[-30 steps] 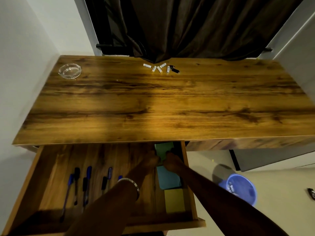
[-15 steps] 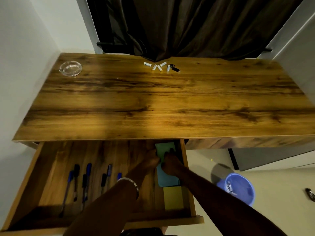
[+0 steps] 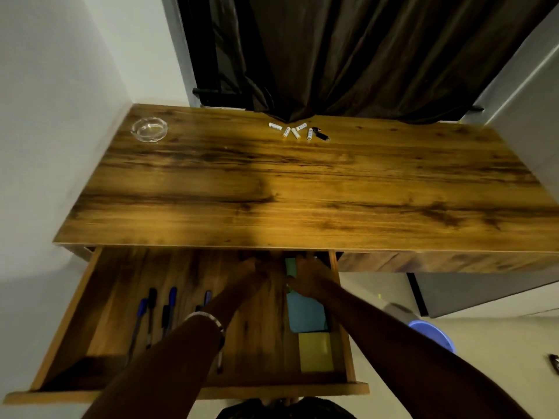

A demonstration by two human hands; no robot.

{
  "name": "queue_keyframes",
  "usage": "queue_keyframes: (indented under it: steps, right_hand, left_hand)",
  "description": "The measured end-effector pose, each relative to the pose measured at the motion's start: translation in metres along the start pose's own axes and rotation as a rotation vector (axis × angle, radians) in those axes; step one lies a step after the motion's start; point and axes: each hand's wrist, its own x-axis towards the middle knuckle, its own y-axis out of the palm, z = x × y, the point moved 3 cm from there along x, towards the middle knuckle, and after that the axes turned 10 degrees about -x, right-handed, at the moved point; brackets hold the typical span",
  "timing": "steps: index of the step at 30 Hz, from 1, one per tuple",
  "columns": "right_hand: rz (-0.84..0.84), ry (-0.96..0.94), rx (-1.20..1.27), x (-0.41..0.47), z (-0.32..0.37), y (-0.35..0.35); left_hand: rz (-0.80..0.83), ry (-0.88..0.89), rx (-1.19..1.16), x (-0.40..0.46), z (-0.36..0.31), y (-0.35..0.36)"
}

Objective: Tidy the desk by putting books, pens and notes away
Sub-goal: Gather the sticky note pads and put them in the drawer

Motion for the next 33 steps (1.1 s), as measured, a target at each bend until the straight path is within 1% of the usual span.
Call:
queue_keyframes:
  steps: [2, 3, 5, 6, 9, 10, 13, 15, 17, 20, 23, 26, 30, 33]
  right_hand:
    - [0.015, -0.016, -0.074, -0.001, 0.008, -0.005]
    - [0.040, -0.033, -0.097, -0.002, 0.014, -0.006]
    - [0.080, -0.095, -0.105, -0.002, 0.027, -0.006]
    - [0.105, -0.116, -0.083, -0.002, 0.033, -0.005]
    - [0.175, -0.225, -0.085, 0.008, 0.050, 0.007]
    - [0.182, -0.265, -0.096, 0.012, 0.056, 0.014]
    - [0.110, -0.378, -0.132, -0.005, 0.079, 0.006]
    - [0.075, -0.438, -0.188, -0.020, 0.091, 0.004]
    - [0.066, -0.510, -0.214, -0.032, 0.103, 0.005]
    - [0.032, -0.604, -0.202, -0.051, 0.119, 0.012]
    - [-0.024, -0.685, -0.221, -0.074, 0.139, 0.016]
    - [-0.073, -0.809, -0.246, -0.105, 0.164, 0.019]
    - [-0.169, -1.002, -0.342, -0.154, 0.207, 0.032]
    - [-0.175, -1.131, -0.399, -0.183, 0.235, 0.048]
  left_hand:
    - [-0.008, 0.061, 0.057, -0.012, -0.002, -0.011]
    - [-0.020, 0.126, 0.103, -0.019, -0.004, -0.017]
    - [-0.049, 0.168, 0.105, -0.028, 0.000, -0.028]
    - [-0.068, 0.154, 0.130, -0.034, 0.002, -0.033]
    - [-0.224, 0.023, 0.246, -0.051, 0.011, -0.048]
    - [-0.249, -0.011, 0.263, -0.058, 0.017, -0.053]
    - [-0.330, -0.058, 0.262, -0.087, 0.027, -0.063]
    - [-0.422, -0.106, 0.203, -0.111, 0.035, -0.063]
    - [-0.542, -0.171, 0.193, -0.137, 0.043, -0.064]
    - [-0.651, -0.247, 0.182, -0.178, 0.056, -0.064]
    - [-0.777, -0.270, 0.152, -0.223, 0.072, -0.066]
    - [-0.927, -0.298, 0.178, -0.270, 0.089, -0.065]
    - [-1.039, -0.407, 0.132, -0.331, 0.124, -0.064]
    - [-1.103, -0.488, 0.103, -0.373, 0.147, -0.058]
